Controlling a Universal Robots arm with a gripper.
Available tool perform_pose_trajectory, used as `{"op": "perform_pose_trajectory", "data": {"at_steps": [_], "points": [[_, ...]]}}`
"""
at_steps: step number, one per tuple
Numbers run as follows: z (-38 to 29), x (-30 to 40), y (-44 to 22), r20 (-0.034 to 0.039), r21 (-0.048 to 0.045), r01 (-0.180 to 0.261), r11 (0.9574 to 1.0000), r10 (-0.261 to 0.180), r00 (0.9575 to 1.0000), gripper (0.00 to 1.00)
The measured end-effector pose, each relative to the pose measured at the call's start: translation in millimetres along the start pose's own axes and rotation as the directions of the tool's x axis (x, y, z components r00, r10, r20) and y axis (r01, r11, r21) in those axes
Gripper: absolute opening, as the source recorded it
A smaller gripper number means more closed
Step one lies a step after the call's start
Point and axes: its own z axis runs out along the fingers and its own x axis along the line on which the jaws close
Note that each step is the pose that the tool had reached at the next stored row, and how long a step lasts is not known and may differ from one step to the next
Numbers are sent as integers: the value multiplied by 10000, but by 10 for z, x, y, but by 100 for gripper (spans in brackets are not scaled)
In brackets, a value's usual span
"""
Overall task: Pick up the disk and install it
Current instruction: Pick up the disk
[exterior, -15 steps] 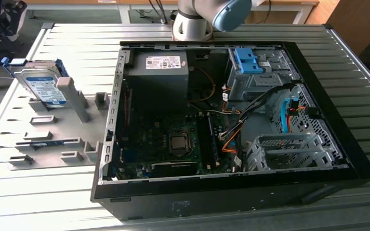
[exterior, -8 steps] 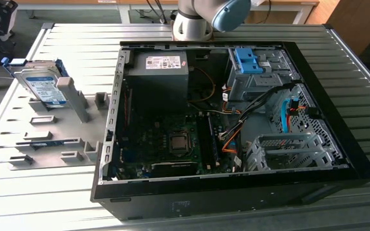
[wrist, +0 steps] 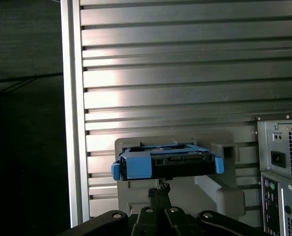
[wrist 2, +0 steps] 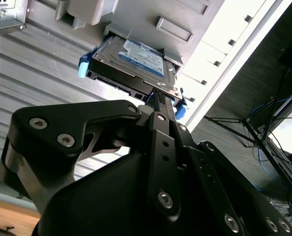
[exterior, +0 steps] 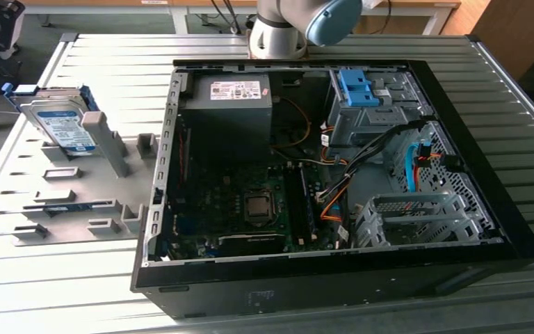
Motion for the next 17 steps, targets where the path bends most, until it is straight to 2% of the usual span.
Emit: {"op": "perform_pose_trajectory", "data": {"at_steps": [10, 14, 17], "points": [[0, 1, 0, -8, -3, 170, 9999, -170, 9999, 11], [1, 0, 0, -22, -10, 522, 9986, -522, 9986, 11], [1, 0, 0, -41, -19, 978, 9952, -978, 9952, 11]]}}
